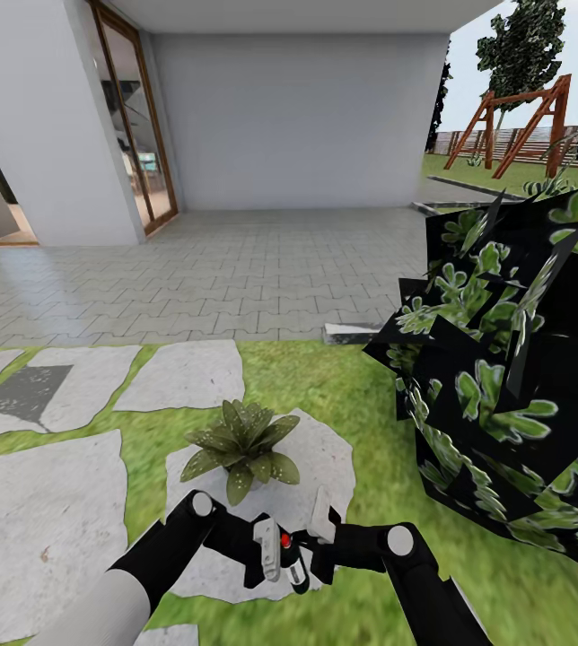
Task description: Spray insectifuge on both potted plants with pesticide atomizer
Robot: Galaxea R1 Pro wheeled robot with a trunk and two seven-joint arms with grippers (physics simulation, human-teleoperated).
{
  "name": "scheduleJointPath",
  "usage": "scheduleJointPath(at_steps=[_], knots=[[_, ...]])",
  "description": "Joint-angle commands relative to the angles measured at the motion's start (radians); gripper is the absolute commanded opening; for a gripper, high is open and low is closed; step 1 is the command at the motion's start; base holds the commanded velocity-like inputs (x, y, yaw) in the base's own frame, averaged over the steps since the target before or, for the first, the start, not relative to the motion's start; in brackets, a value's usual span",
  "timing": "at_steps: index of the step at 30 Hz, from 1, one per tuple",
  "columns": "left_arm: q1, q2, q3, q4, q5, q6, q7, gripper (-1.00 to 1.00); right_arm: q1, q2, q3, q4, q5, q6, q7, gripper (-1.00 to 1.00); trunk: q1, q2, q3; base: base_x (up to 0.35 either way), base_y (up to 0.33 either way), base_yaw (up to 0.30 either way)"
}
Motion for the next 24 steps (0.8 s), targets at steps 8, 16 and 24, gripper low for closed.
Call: scheduleJointPath(at_steps=[8,16,24], knots=[[0.018,0.105,0.001,0.010,-0.010,-0.009,0.061,-1.00,-0.001,0.002,0.001,-0.001,0.012,-0.007,0.002,-1.00,0.000,0.000,-0.001,0.000,0.000,0.000],[0.037,0.282,0.001,0.011,-0.008,-0.011,0.062,-1.00,0.000,0.002,0.002,-0.001,0.013,-0.009,0.000,-1.00,0.000,0.000,-0.001,0.000,0.000,0.000],[0.080,0.371,0.024,0.080,-0.006,-0.008,0.097,-1.00,0.001,-0.006,-0.008,0.068,0.014,-0.012,-0.087,1.00,0.000,0.000,-0.001,0.000,0.000,0.000]])
